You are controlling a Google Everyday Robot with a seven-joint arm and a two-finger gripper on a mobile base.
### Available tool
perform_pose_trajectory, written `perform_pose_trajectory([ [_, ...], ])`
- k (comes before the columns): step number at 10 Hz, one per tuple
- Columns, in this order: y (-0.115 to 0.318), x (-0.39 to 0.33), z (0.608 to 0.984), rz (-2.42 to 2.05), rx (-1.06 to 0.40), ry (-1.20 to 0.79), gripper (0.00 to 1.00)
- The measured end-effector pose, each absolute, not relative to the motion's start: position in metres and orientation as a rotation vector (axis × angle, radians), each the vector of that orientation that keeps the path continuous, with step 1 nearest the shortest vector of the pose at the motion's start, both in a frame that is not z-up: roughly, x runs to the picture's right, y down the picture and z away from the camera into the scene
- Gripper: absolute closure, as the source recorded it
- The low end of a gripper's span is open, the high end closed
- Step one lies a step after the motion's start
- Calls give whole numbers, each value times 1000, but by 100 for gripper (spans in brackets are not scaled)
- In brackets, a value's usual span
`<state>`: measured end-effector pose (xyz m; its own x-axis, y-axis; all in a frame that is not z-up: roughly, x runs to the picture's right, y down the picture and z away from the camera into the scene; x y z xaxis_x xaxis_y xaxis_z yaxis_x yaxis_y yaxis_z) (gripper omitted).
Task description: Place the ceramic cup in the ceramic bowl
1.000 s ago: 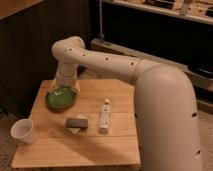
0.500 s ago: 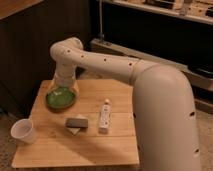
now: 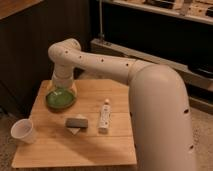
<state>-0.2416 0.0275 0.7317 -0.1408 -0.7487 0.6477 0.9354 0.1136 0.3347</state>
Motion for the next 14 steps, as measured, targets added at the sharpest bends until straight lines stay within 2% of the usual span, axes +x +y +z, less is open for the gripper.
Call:
perform_pose_trajectory([
  [5,113,-337,731,-1601,-92,-1205,20],
  [8,142,-370,722,-1672,-21,-1376,20],
  [9,148,-374,719,-1707,-28,-1384,20],
  [11,161,-386,717,-1859,-114,-1279,20],
  [14,175,-385,730,-1927,-199,-1188,20],
])
